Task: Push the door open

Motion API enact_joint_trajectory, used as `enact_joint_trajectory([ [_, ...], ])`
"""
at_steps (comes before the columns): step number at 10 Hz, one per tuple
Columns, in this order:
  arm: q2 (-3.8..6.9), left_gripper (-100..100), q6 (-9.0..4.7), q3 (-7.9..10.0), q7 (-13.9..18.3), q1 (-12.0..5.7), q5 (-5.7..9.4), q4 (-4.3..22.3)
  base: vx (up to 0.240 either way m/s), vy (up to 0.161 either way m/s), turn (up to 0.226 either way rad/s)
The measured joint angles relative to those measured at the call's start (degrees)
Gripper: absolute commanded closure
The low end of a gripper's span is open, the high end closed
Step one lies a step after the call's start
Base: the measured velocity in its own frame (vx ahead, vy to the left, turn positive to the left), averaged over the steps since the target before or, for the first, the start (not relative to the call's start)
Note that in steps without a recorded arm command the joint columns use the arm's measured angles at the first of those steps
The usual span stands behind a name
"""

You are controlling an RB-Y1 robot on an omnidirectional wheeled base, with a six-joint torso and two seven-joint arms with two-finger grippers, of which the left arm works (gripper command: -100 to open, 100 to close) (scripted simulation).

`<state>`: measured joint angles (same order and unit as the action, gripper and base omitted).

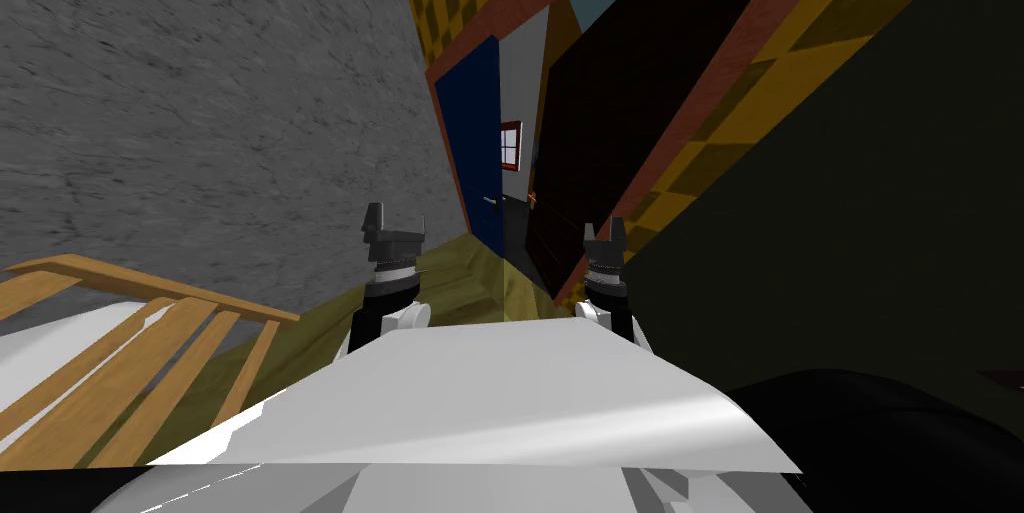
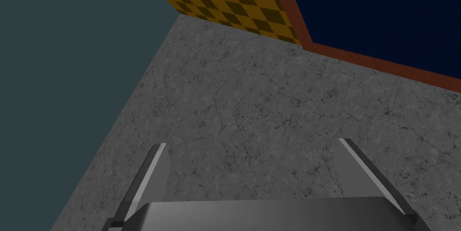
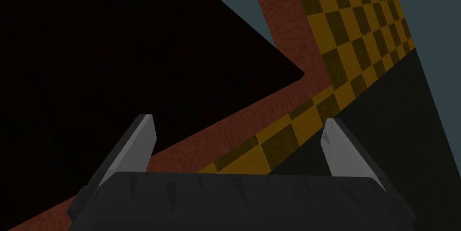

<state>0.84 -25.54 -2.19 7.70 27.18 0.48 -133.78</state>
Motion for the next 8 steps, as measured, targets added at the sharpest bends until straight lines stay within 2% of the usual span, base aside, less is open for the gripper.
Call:
enact_joint_trajectory([
  [4,0.84,-100,0.22,-0.37,-0.1,-2.35,0.10,3.8,0.078,0.058,-0.055],
  [8,1.62,-100,-0.36,-0.62,0.0,-4.47,0.28,8.1,0.073,0.061,-0.066],
])
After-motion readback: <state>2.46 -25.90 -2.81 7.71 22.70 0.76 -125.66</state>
